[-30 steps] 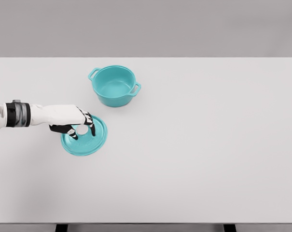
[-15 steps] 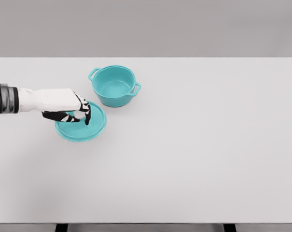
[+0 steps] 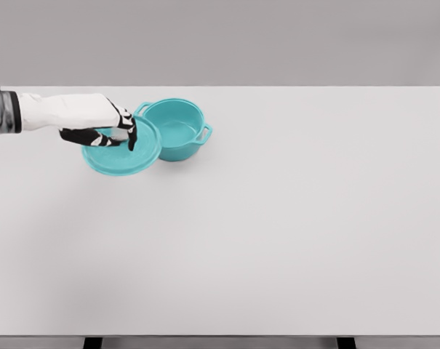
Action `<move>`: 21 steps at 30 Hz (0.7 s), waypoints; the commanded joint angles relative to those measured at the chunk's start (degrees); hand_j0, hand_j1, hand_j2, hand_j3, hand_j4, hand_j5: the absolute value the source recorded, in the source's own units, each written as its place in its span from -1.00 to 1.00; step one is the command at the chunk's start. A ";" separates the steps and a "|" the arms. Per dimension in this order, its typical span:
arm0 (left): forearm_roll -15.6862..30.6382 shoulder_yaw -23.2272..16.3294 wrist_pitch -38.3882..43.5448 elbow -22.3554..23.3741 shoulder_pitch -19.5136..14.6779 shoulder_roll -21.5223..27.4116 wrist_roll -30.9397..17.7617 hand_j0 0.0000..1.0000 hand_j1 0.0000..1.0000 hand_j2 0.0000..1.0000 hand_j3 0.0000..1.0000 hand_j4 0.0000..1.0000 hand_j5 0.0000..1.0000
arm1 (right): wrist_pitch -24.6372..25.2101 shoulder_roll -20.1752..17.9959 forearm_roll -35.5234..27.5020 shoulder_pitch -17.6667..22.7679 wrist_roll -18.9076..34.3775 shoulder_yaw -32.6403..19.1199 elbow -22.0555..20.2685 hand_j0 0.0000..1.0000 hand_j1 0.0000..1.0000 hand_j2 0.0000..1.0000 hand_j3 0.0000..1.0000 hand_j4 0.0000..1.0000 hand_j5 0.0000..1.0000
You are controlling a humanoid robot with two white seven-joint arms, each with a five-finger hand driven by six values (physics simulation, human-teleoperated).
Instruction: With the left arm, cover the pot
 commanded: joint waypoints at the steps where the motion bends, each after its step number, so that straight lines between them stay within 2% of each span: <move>1: 0.72 -1.01 0.12 3.07 0.00 -2.41 -0.06 -0.09 -0.09 -0.09 -0.09 -0.09 -0.09 | -0.02 0.00 0.03 0.00 0.02 -0.01 0.00 1.00 1.00 1.00 1.00 1.00 1.00; 14: 0.10 -1.62 0.12 17.31 -4.48 -14.02 -0.06 -0.08 -0.08 -0.08 -0.08 -0.08 -0.08 | -0.02 0.00 0.03 0.00 0.02 -0.01 0.00 1.00 1.00 1.00 1.00 1.00 1.00; 17: 0.02 -1.71 0.12 19.68 -5.36 -16.39 0.03 -0.07 -0.07 -0.07 -0.07 -0.07 -0.07 | -0.02 0.00 0.03 0.00 0.02 -0.01 0.00 1.00 1.00 1.00 1.00 1.00 1.00; 21: 0.10 -1.54 0.12 20.21 -6.33 -17.09 0.03 -0.07 -0.07 -0.07 -0.07 -0.07 -0.07 | -0.02 0.00 0.03 0.00 0.02 -0.01 0.00 1.00 1.00 1.00 1.00 1.00 1.00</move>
